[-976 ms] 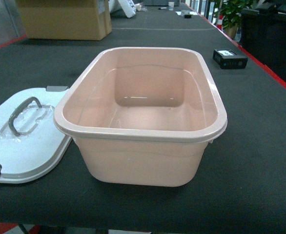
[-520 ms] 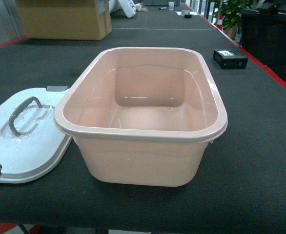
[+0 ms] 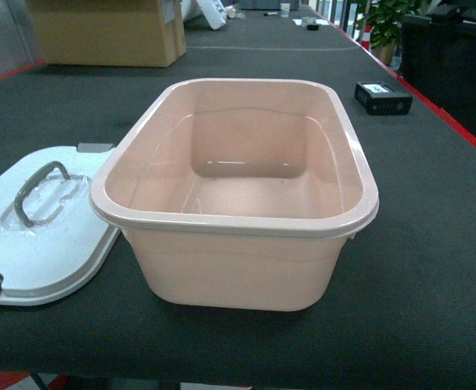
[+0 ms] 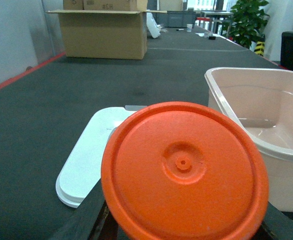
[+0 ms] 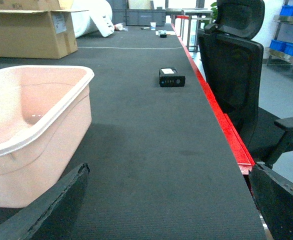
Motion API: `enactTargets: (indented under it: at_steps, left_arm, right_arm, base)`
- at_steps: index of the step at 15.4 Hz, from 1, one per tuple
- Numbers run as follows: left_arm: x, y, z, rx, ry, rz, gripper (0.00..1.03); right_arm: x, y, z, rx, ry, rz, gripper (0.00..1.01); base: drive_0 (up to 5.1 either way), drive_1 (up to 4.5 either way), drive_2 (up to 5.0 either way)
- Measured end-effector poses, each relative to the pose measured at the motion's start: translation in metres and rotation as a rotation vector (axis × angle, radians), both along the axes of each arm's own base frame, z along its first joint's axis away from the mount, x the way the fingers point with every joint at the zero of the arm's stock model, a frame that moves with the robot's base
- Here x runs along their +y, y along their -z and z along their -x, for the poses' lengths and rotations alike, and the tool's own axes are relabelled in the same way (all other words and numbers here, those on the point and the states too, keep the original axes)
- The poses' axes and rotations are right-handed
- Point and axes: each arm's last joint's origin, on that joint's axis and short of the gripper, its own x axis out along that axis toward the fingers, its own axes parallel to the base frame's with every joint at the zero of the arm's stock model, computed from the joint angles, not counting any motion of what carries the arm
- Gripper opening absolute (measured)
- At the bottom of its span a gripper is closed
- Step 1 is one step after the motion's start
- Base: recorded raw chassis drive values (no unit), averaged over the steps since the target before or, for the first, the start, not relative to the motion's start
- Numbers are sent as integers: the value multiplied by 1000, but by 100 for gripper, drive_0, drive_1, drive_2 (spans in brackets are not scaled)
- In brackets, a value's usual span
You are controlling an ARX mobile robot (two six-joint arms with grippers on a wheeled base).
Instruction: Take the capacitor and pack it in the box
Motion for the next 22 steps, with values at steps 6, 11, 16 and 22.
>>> enactTargets:
  at_steps: [6,11,16,22]
  left_arm:
    - [0,0,0,0,0,0,44]
    - [0,0,0,0,0,0,44]
    - [-19,-22,-43,25,-14,-30,44]
    - [-114,-54,-171,27,269,-12,44]
  right_arm:
    - [0,0,0,0,0,0,98]
    - [0,0,0,0,0,0,98]
    - [0,0,0,0,0,0,98]
    - [0,0,0,0,0,0,98]
  base:
    - [0,0,0]
    - [0,0,0]
    - [0,0,0]
    - [0,0,0]
